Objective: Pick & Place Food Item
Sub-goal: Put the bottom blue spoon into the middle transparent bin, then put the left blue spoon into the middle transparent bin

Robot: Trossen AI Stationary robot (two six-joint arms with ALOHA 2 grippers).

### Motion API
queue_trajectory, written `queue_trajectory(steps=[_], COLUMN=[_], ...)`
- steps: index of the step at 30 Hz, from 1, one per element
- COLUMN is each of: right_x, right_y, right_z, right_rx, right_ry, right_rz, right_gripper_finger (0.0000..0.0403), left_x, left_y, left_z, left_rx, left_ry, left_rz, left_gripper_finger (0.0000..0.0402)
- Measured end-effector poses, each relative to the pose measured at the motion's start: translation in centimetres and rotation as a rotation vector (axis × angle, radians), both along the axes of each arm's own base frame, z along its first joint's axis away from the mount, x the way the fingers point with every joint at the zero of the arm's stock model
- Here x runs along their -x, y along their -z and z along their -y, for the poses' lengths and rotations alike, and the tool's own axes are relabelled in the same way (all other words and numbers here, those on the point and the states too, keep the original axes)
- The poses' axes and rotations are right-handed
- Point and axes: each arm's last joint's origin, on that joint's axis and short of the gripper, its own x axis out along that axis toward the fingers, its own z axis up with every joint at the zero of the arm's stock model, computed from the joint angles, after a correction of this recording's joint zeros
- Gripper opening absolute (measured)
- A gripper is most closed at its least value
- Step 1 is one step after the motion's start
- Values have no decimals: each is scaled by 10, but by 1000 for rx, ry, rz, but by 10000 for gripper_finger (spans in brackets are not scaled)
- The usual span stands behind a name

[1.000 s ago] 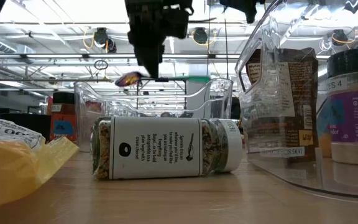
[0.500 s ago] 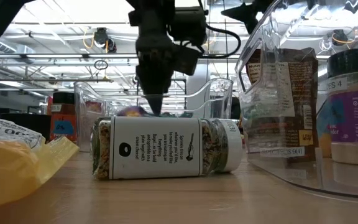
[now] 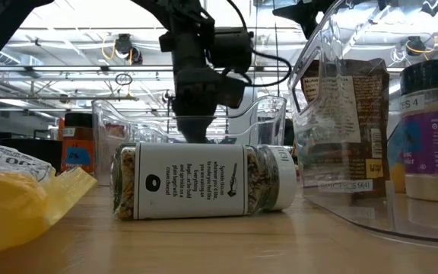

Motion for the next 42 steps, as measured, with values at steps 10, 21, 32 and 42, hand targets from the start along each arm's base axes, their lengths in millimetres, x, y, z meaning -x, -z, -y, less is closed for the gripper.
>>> queue_trajectory(steps=[10, 21, 32, 42], right_x=[0, 0, 0, 0], right_y=[0, 0, 0, 0], right_z=[0, 0, 0, 0], right_rx=[4, 4, 7, 12], right_ry=[0, 0, -1, -2], right_rz=[0, -1, -1, -1], right_gripper_finger=[196, 196, 196, 196], left_x=[4, 0, 1, 18], left_y=[8, 7, 7, -17], left_z=[0, -1, -2, -13], left_rx=[6, 4, -9, 39], left_ry=[-18, -35, -57, -138], left_rz=[-20, 15, 7, -41], left_gripper_finger=[0, 33, 97, 140])
